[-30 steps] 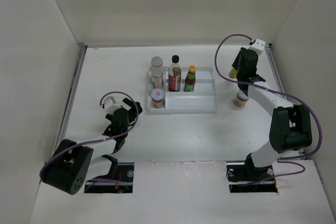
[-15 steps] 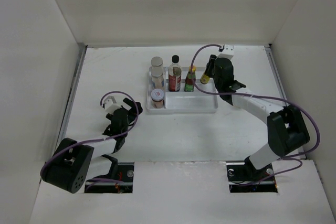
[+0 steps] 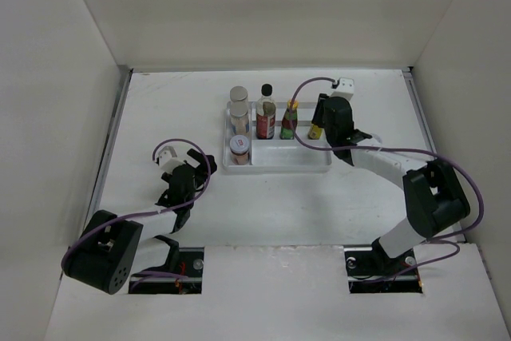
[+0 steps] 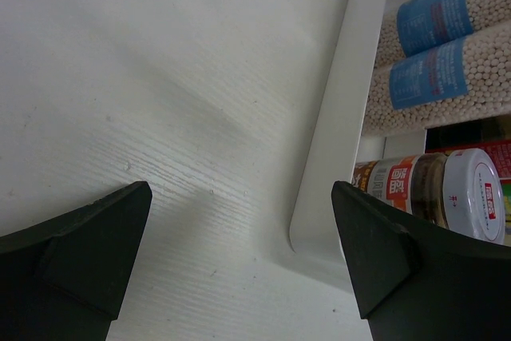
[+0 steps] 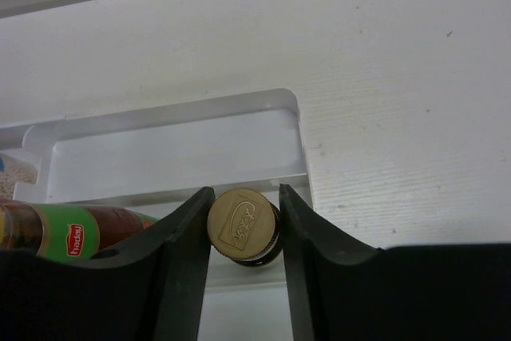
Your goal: Organize the condiment bottles
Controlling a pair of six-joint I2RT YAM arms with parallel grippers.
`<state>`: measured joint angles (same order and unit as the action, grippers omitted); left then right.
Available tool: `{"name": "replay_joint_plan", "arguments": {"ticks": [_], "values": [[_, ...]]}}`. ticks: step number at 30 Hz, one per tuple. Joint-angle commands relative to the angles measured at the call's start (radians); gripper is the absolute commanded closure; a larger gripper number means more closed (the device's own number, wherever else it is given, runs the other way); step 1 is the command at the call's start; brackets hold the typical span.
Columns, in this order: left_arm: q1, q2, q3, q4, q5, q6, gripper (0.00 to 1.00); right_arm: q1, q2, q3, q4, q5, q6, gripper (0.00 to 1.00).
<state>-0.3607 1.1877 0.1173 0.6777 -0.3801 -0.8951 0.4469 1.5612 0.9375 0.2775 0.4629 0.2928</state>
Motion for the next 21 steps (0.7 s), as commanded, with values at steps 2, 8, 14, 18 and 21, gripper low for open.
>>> {"name": "replay_joint_plan", "arguments": {"ticks": [2,8,14,18,21], "values": [[0.007,-0.003,0.015,0.057,0.015,-0.011,0.0,0.012,-0.004,0.001,0.106,0.026,0.016,0.48],[-0.001,0.016,0.021,0.057,0.021,-0.013,0.0,0.017,-0.104,-0.02,0.1,0.026,0.022,0.24],[0.003,-0.002,0.015,0.062,0.027,-0.013,0.0,-0.018,-0.312,-0.132,0.04,0.153,0.04,0.0],[-0.007,-0.01,0.013,0.065,0.024,-0.015,0.0,-0.107,-0.414,-0.219,-0.084,0.281,0.071,0.0],[-0.005,-0.022,0.012,0.063,0.03,-0.016,0.0,-0.193,-0.446,-0.275,-0.156,0.286,0.124,0.0]]}}
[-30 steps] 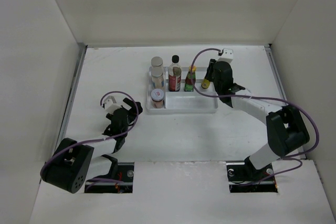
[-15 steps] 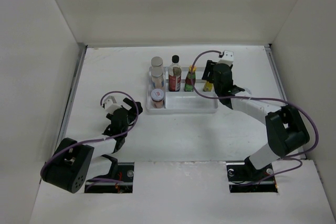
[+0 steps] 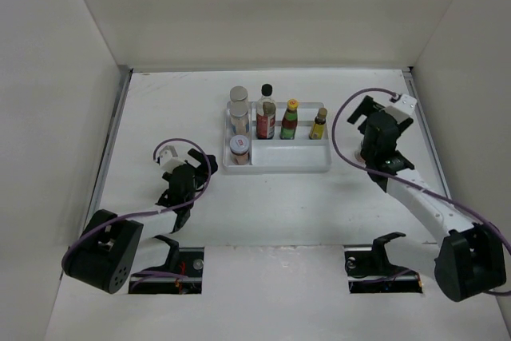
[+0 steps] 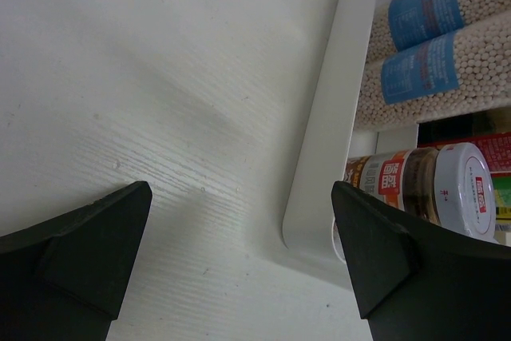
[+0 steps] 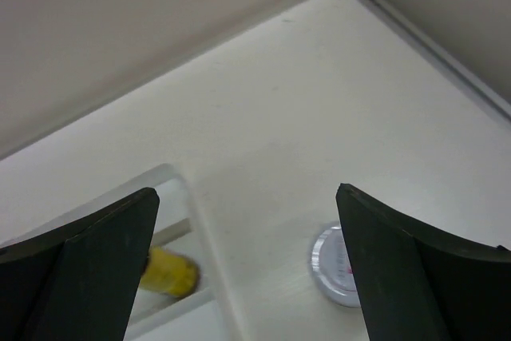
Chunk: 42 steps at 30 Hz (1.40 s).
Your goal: Organize the condiment bottles
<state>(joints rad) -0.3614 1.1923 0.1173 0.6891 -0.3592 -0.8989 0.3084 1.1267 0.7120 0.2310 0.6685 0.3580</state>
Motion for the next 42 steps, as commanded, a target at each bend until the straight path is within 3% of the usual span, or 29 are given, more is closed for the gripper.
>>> {"name": "replay_joint_plan", "arguments": {"ticks": [1,5,15,17,21,24,32,36,42], "values": [[-0.006,-0.033,0.01,0.053,0.009,-0.012,0.0,-0.08,-0.021,-0.069,-0.119,0.077,0.071,0.0],[-0.004,-0.025,0.012,0.047,0.009,-0.012,0.0,-0.14,-0.005,-0.091,-0.142,-0.018,0.079,0.0],[-0.01,-0.04,0.01,0.049,0.008,-0.012,0.0,-0.14,0.218,-0.045,-0.093,-0.102,0.107,0.01],[-0.009,-0.028,0.013,0.046,0.008,-0.012,0.0,-0.145,0.261,-0.033,-0.073,-0.11,0.114,0.13],[-0.007,-0.039,0.012,0.046,0.006,-0.012,0.0,-0.147,0.259,-0.038,-0.033,-0.063,0.116,0.51],[-0.006,-0.011,0.016,0.05,0.011,-0.012,0.0,-0.079,0.185,-0.048,-0.028,0.035,0.081,0.6],[-0.004,-0.005,0.019,0.053,0.019,-0.014,0.0,0.181,0.002,-0.02,-0.105,0.046,0.019,0.61],[-0.014,-0.008,0.019,0.055,0.008,-0.012,0.0,0.323,0.091,0.05,-0.085,-0.001,0.065,0.61],[-0.006,-0.022,0.016,0.055,0.011,-0.011,0.0,0.433,0.29,0.165,0.03,-0.09,0.081,0.61]]}}
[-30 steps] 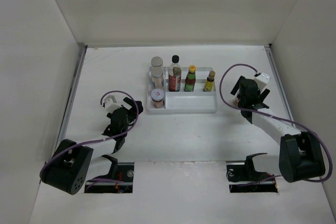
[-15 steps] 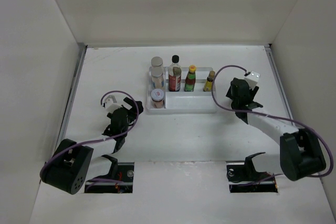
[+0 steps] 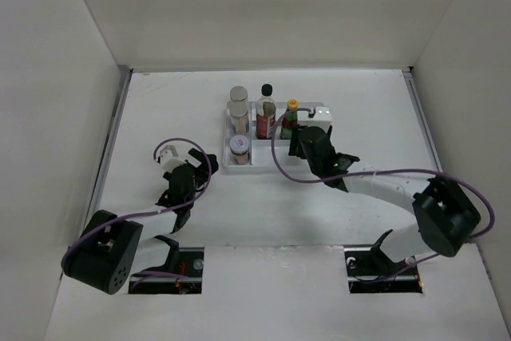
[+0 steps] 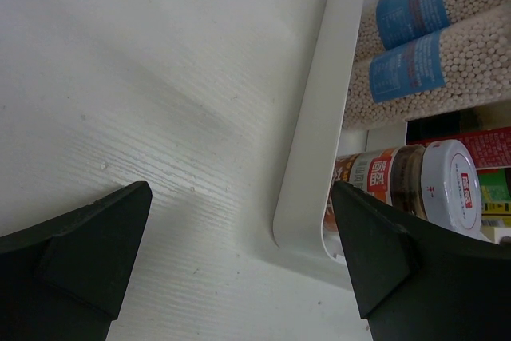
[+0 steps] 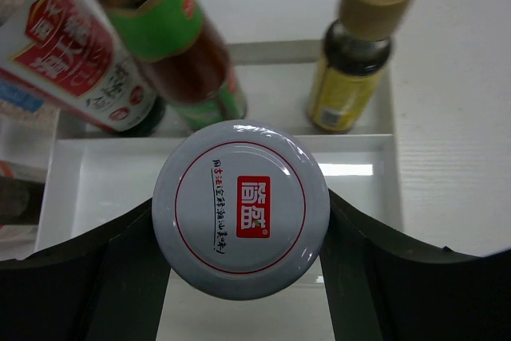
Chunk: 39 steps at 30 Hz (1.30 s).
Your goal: Organize the condiment bottles
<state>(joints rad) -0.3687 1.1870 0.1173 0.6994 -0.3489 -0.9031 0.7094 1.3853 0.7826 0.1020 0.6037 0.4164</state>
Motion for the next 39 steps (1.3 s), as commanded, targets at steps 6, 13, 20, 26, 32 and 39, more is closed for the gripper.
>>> {"name": "replay_joint_plan", "arguments": {"ticks": [6,13,20,26,32,39], "values": [[0.011,-0.027,0.012,0.038,0.004,-0.008,0.0,0.075,0.168,0.141,0.169,-0.025,0.025,0.6],[0.014,-0.018,0.016,0.037,0.005,-0.007,0.0,0.084,0.198,0.11,0.169,-0.007,0.044,0.37],[0.023,-0.007,0.022,0.031,0.004,-0.002,0.0,0.084,0.069,0.087,0.173,-0.012,0.012,0.0],[0.034,0.033,0.042,0.002,0.001,-0.002,0.0,-0.03,-0.185,-0.026,0.234,0.028,-0.033,0.0],[0.047,0.014,0.102,-0.162,-0.012,0.0,0.0,-0.277,-0.422,-0.225,0.392,0.007,0.07,0.0],[0.047,-0.073,0.18,-0.371,-0.044,0.029,0.0,-0.5,-0.425,-0.411,0.441,-0.002,0.313,0.0]]}}
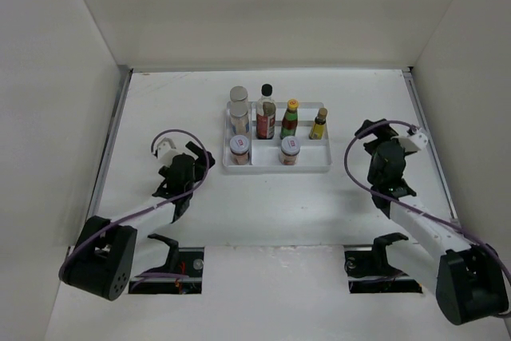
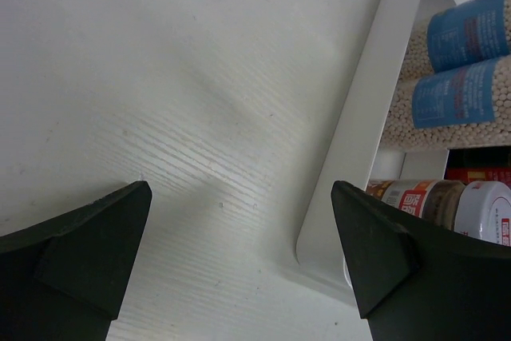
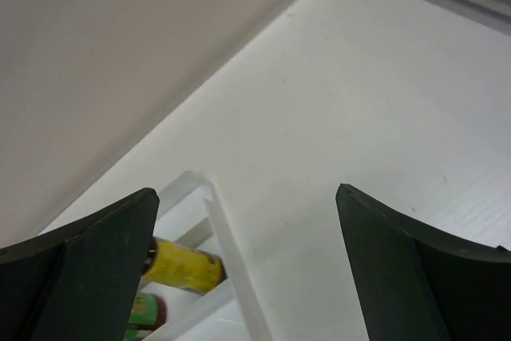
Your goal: Organize the condiment bottles
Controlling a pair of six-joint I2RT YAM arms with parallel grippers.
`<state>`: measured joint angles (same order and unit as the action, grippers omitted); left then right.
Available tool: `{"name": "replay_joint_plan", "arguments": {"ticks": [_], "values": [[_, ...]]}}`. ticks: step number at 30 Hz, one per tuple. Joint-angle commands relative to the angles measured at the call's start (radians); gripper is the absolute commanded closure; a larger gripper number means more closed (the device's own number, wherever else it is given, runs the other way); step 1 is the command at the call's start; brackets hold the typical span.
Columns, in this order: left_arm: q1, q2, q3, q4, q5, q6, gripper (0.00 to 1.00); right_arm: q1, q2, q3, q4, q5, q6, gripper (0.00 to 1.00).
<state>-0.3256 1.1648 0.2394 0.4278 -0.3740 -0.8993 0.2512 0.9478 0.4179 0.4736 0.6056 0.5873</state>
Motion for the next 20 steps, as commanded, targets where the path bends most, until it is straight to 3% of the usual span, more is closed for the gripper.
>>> {"name": "replay_joint_plan", "arguments": {"ticks": [1,6,13,20], "values": [[0.004,-0.057,0.066,-0.118,-0.019,0.031,0.0,-0.066,0.025,-0.063,0.079,-0.006,0.167,0.0],[-0.002,-0.109,0.109,-0.236,-0.019,0.06,0.0,-0.14,0.092,-0.111,0.128,-0.049,0.244,0.0],[-0.045,-0.243,0.146,-0.336,-0.019,0.076,0.0,-0.14,0.137,-0.097,0.149,-0.127,0.25,0.0],[-0.077,-0.203,0.254,-0.392,-0.025,0.146,0.0,-0.149,0.16,-0.087,0.149,-0.178,0.253,0.0]]}}
